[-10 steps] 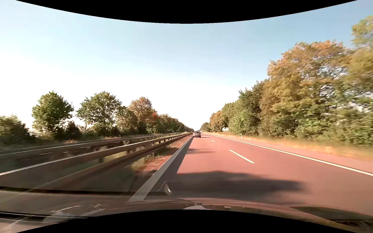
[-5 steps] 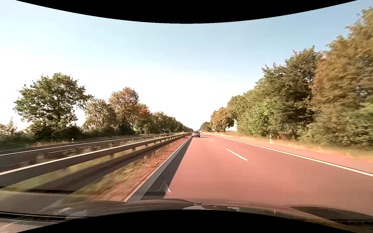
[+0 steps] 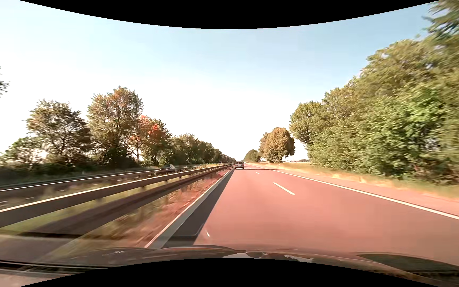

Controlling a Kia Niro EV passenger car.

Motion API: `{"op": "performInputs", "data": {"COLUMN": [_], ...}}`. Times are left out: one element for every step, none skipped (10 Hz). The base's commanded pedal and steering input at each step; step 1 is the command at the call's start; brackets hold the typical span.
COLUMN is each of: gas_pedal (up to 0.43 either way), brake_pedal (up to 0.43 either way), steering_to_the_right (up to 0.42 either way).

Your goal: Follow the waypoints while adhering to traffic rules and regulations

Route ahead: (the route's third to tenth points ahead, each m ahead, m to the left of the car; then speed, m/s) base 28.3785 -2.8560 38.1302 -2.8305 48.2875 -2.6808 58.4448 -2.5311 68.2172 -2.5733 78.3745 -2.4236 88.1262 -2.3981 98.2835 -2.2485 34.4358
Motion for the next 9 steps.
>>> {"op": "performInputs", "data": {"gas_pedal": [0.26, 0.26, 0.26, 0.26, 0.26, 0.26, 0.26, 0.26, 0.26], "brake_pedal": [0.006, 0.006, 0.006, 0.006, 0.006, 0.006, 0.006, 0.006, 0.006], "steering_to_the_right": [0.003, 0.004, 0.004, 0.003, 0.003, 0.004, 0.003, 0.003, 0.003]}}
